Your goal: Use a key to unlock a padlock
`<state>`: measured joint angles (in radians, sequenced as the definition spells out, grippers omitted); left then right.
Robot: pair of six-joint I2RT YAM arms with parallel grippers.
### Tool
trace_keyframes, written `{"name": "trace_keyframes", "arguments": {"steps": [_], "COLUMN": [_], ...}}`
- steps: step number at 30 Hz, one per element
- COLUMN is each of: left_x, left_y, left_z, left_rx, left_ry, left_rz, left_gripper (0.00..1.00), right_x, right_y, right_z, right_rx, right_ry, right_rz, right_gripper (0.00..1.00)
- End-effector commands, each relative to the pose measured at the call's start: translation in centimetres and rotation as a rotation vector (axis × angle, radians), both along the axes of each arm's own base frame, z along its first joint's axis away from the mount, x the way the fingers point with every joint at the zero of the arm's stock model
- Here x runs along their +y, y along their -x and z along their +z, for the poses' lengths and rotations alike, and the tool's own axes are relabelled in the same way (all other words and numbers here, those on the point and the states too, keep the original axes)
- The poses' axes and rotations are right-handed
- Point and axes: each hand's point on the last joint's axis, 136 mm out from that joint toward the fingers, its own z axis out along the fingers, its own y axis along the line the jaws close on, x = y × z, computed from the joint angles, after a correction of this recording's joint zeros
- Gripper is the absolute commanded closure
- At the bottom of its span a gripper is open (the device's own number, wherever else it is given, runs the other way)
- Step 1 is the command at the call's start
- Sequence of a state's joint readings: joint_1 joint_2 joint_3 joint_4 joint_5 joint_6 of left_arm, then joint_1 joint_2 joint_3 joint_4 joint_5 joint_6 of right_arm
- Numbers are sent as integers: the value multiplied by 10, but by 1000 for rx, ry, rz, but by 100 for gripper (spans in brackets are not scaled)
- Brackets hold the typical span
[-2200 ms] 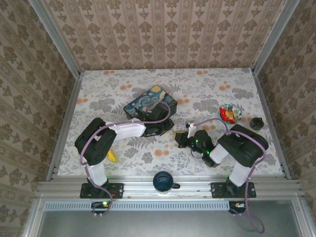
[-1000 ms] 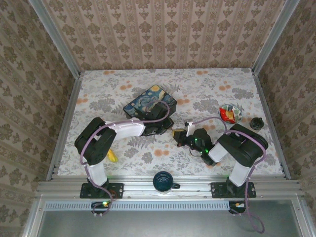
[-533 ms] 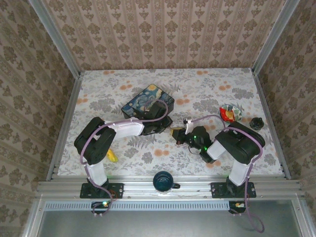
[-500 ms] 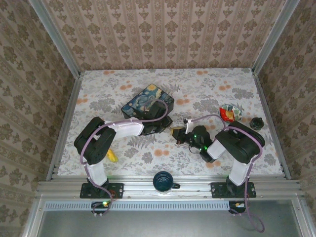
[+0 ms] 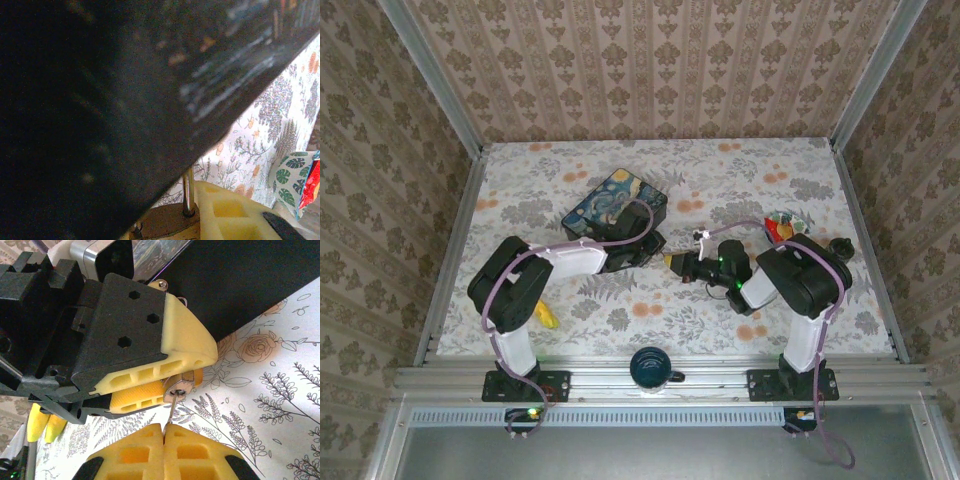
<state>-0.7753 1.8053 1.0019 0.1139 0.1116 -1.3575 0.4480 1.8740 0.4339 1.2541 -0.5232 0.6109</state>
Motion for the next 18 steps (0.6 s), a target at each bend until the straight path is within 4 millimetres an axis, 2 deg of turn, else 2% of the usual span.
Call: {"name": "trace_keyframes", "arguments": {"steps": [1, 18], "left_x": [-35, -45], "left_y": [29, 36], "left_z": [40, 58], "left_rx": [25, 37], "left_ry": [176, 251], "left_rz": [-141, -159], "left_gripper": [100, 100], "right_x": [2, -16], "right_y": [-22, -38], "right_z": [23, 16], "right_rx": [-69, 61], "right_ry": [-54, -134], "right_rz": [-13, -85], "right_gripper": [100, 100]}}
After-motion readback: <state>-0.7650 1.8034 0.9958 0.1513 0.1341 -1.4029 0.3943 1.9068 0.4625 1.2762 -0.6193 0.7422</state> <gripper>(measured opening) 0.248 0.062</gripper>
